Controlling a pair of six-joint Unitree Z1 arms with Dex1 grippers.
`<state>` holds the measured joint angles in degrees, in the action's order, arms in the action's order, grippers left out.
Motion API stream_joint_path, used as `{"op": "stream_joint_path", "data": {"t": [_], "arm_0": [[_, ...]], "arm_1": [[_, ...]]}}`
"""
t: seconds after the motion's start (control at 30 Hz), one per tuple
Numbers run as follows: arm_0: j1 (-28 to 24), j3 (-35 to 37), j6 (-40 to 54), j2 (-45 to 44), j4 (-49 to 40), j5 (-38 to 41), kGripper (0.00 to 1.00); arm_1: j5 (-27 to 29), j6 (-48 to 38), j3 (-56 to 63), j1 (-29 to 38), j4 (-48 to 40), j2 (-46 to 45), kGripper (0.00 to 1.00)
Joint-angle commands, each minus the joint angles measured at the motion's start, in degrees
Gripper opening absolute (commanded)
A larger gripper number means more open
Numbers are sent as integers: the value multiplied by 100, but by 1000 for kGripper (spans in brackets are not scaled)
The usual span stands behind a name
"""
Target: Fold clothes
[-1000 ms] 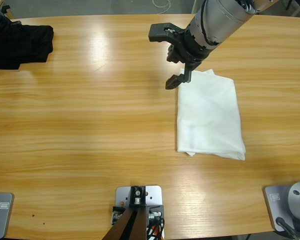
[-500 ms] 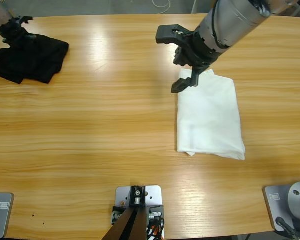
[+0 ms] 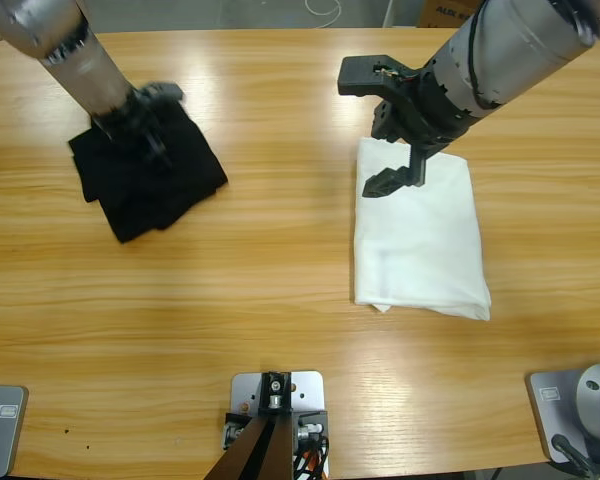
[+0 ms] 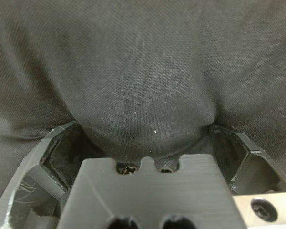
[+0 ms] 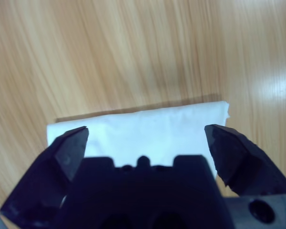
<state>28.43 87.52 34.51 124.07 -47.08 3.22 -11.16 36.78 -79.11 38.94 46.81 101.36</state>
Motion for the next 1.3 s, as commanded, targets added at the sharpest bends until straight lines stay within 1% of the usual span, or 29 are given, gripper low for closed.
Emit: {"op": "stream_joint_path", "data": {"t": [0.03, 0.17, 0.33, 0.43, 0.5, 0.57, 0.67, 0.73, 0.77, 0.83, 0.87, 0.9, 0.93, 0.97, 1.0, 1.07, 1.13, 1.23, 1.3], "arm_0": [[1110, -1523, 696, 88, 844, 328, 1000], [1441, -1606, 977, 39, 850, 428, 1000], [1913, -1613, 988, -248, 841, 416, 1000], [1927, -1546, 945, -371, 832, 426, 996], [1876, -1520, 923, -552, 832, 585, 996], [1764, -1395, 752, -800, 823, 713, 996], [1486, -827, 219, -1209, 788, 813, 996], [1330, -347, -157, -1336, 771, 973, 1000], [1249, -79, -459, -1359, 771, 1195, 1000], [1219, 379, -1593, -1213, 778, 1898, 1000], [1254, 581, -2280, -999, 771, 2309, 999], [1319, 672, -2795, -816, 767, 2476, 995], [1402, 695, -3412, -607, 762, 2754, 977], [1484, 672, -3760, -441, 762, 2924, 944], [1583, 628, -3940, -278, 767, 3054, 915], [1720, 633, -4284, 42, 807, 3402, 900], [1799, 702, -4613, 276, 858, 3401, 885], [1806, 807, -4959, 536, 851, 3321, 885], [1806, 820, -5007, 613, 850, 3272, 885]], "arm_1": [[-101, -326, 421, -94, 21, 13, 1000], [-205, -426, 630, -160, 19, 94, 1000], [-227, -418, 678, -319, -16, 77, 1000], [-229, -418, 670, -368, -32, -4, 1000], [-241, -418, 632, -405, -6, -233, 1000], [-463, -418, 602, -514, 16, -549, 1000], [-990, -439, 581, -705, 140, -757, 1000], [-1103, -732, 648, -981, 133, -827, 1000], [-1138, -970, 693, -1203, 112, -850, 1000], [-1282, -1560, 955, -1943, -102, -897, 1000], [-1442, -1884, 1251, -2445, -373, -917, 1000], [-1616, -2149, 1565, -2894, -663, -925, 1000], [-1753, -2300, 1813, -3171, -884, -934, 1000], [-1859, -2409, 2043, -3396, -1064, -936, 999], [-1973, -2513, 2270, -3588, -1245, -943, 991], [-2147, -2792, 2757, -3896, -1654, -932, 974], [-2224, -3065, 3193, -4129, -2020, -901, 861], [-2230, -3394, 3492, -4302, -2131, -897, 853], [-2191, -3740, 3717, -4307, -2266, -982, 856]]}}
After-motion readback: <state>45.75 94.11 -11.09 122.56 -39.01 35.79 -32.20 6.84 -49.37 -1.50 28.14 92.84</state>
